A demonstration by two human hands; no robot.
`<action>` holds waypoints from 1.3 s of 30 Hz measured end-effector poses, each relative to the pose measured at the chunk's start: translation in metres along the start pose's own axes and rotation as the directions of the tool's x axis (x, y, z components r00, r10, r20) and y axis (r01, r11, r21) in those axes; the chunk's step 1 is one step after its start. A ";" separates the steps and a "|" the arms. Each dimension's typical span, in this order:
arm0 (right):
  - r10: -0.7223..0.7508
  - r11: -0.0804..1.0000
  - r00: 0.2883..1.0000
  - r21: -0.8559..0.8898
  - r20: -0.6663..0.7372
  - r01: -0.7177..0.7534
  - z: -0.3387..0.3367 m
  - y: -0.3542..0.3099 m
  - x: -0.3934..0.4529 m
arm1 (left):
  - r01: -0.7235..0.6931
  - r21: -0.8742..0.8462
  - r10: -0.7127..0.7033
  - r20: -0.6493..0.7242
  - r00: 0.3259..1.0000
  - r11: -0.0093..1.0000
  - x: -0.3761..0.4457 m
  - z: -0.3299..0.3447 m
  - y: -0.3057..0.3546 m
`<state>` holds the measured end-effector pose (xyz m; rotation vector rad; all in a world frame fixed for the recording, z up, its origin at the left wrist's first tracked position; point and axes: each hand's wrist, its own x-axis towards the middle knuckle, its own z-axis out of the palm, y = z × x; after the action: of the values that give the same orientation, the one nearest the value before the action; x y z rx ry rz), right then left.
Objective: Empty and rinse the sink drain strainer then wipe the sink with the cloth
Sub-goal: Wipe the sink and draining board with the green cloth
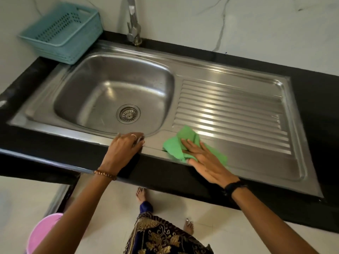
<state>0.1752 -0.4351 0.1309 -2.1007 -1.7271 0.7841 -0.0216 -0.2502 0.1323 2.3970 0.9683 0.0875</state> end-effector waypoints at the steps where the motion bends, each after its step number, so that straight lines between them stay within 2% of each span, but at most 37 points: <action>1: -0.044 0.999 0.999 -0.007 0.014 0.044 0.005 -0.008 0.017 | -0.021 0.005 0.020 0.029 0.999 1.000 0.001 -0.005 -0.003; 5: -0.123 0.990 0.992 -0.073 0.008 0.123 0.014 -0.024 0.092 | -0.059 0.011 0.057 0.097 0.994 0.998 0.010 -0.028 -0.032; 9: -0.064 0.957 0.993 -0.287 -0.095 0.035 0.005 -0.012 0.145 | -0.107 -0.066 0.117 0.180 0.977 0.992 0.011 -0.042 -0.054; 12: 0.007 0.935 0.993 -0.351 -0.121 -0.049 0.006 -0.012 0.154 | -0.155 -0.056 0.164 0.213 0.963 0.986 0.017 -0.047 -0.058; 15: 0.032 0.963 0.990 -0.259 -0.139 -0.068 0.012 -0.023 0.134 | -0.187 -0.040 0.191 0.214 0.958 0.982 0.019 -0.050 -0.059; 18: -0.034 0.992 0.997 -0.127 -0.069 0.025 0.017 -0.037 0.097 | -0.206 0.002 0.203 0.151 0.968 0.979 0.014 -0.051 -0.064; 21: -0.043 0.999 0.999 0.021 -0.021 0.043 0.013 -0.048 0.059 | -0.141 0.047 0.135 0.103 0.985 0.989 0.003 -0.054 -0.074; 26: 0.015 0.995 0.999 0.093 0.036 -0.018 0.007 -0.064 0.047 | -0.030 0.050 0.028 0.057 0.998 0.998 -0.010 -0.067 -0.104; 28: 0.072 0.995 0.995 0.064 0.068 -0.076 0.010 -0.074 0.052 | -0.005 0.037 0.003 0.031 1.000 0.999 -0.014 -0.074 -0.114; 30: 0.068 0.997 0.994 0.034 0.081 -0.071 0.016 -0.081 0.059 | 0.010 0.014 -0.011 0.015 1.000 1.000 -0.017 -0.081 -0.122; 35: 0.009 0.974 0.974 -0.224 0.226 0.043 0.040 -0.102 0.090 | -0.014 -0.019 0.015 0.043 0.999 1.000 -0.012 -0.100 -0.146; 39: -0.054 0.933 0.975 -0.336 0.215 0.126 0.063 -0.138 0.132 | -0.043 -0.016 0.044 0.054 0.998 0.999 0.004 -0.128 -0.177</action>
<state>0.0446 -0.2832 0.1289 -2.2014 -2.1971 0.7305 -0.1614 -0.0834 0.1495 2.3951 0.8878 0.0448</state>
